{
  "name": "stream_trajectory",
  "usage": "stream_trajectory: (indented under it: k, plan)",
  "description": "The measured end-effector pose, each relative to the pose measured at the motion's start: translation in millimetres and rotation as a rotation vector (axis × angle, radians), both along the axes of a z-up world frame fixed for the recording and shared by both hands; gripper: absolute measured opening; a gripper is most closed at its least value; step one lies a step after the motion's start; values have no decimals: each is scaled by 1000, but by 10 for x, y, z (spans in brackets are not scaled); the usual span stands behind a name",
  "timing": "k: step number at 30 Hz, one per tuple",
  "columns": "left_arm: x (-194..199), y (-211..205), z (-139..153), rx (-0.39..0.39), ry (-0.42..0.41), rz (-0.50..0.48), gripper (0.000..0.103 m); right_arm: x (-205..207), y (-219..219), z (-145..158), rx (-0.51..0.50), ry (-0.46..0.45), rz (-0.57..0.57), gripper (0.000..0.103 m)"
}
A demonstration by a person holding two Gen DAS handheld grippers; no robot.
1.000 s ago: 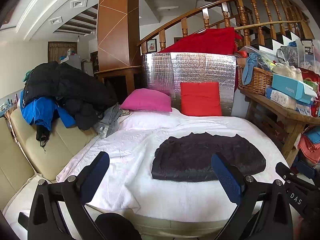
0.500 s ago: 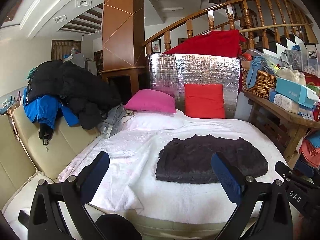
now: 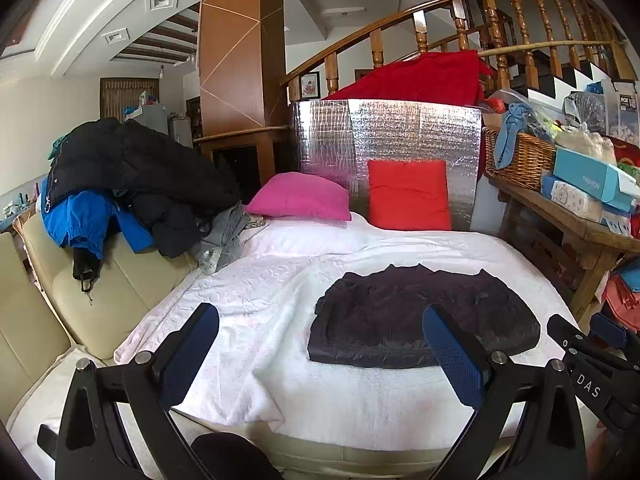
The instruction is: Fold large clothes
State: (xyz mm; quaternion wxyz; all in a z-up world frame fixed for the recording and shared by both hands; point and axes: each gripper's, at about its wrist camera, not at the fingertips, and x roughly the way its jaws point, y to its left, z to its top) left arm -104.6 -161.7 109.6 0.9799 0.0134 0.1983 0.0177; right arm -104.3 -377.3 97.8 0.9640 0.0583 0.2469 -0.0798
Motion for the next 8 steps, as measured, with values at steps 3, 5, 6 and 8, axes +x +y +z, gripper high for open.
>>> stream_trajectory:
  k: [3,5,6,8]
  plan:
    - [69,-25,-12,0,7,-17,101,65,-3,-13,-1,9,-1,73]
    - [115,-52,-26,0,9,-25,101,129,-16,-31,1,18,-3,73]
    - [151,-64,-38,3,10,-22,101,169,-30,-44,4,24,-4,73]
    - [263,-81,-73,2,32,-31,101,239,-59,-67,5,33,-9,73]
